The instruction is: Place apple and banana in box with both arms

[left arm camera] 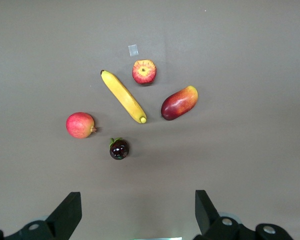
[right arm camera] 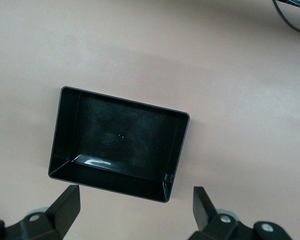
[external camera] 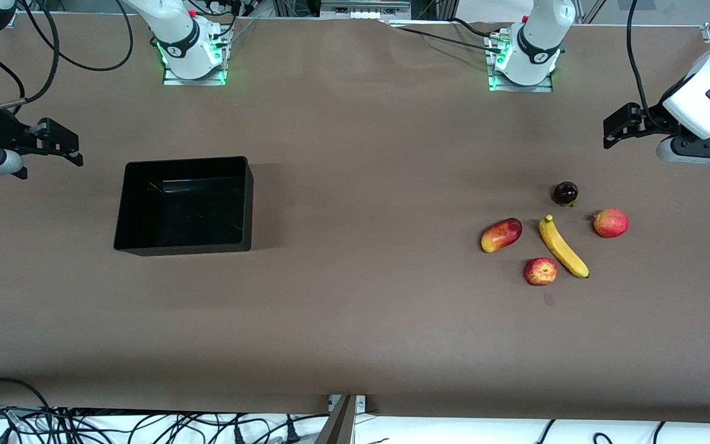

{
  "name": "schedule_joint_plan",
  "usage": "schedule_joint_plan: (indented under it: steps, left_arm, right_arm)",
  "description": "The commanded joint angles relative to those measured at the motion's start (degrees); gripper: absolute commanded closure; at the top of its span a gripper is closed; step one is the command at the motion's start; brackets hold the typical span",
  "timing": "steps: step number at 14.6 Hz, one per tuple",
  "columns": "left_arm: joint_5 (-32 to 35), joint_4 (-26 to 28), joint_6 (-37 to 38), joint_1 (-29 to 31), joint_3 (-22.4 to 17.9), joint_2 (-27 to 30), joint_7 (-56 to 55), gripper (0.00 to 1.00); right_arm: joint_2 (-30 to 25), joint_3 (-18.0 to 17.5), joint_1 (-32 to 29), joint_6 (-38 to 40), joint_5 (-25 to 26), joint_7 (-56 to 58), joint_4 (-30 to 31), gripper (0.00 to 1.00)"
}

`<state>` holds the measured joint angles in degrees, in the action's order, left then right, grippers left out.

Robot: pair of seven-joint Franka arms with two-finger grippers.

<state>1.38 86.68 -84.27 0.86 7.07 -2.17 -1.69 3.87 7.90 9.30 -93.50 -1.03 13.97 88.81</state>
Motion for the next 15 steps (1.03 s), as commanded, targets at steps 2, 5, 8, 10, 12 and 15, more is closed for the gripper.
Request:
schedule_joint_plan:
  steps: [2, 5, 8, 10, 12, 15]
  left_arm:
    - [0.6, -0.2, 0.6, 0.4, 0.1, 0.2, 0.1, 0.0]
    - [0.6, -0.1, 0.5, 0.4, 0.1, 0.1, 0.2, 0.0]
    - [0.6, -0.2, 0.5, 0.4, 0.1, -0.2, 0.1, 0.0]
    - [0.6, -0.3, 0.5, 0.2, 0.1, -0.4, 0.1, 0.0]
    - [0.6, -0.2, 0.6, 0.2, 0.2, -0.4, 0.2, 0.0]
    - [0.7, -0.2, 0.5, 0.1, 0.2, -0.6, 0.2, 0.0]
  right_arm:
    - [-0.6, 0.9, -0.1, -0.7, 0.6, 0.8, 1.1, 0.0]
    - [0.1, 0.9, 0.0, -0.7, 0.8, 0.8, 0.2, 0.0]
    - [0.3, 1.0, -0.1, -0.8, 0.5, -0.2, 0.3, 0.0]
    - [0.2, 0.9, 0.1, -1.2, 0.5, -0.1, 0.1, 0.0]
    - [1.5, 0.9, -0.1, -1.0, 0.2, 0.8, 0.0, 0.0]
    - [6.3, 0.8, 0.4, -0.1, 0.4, 1.0, 0.1, 0.0]
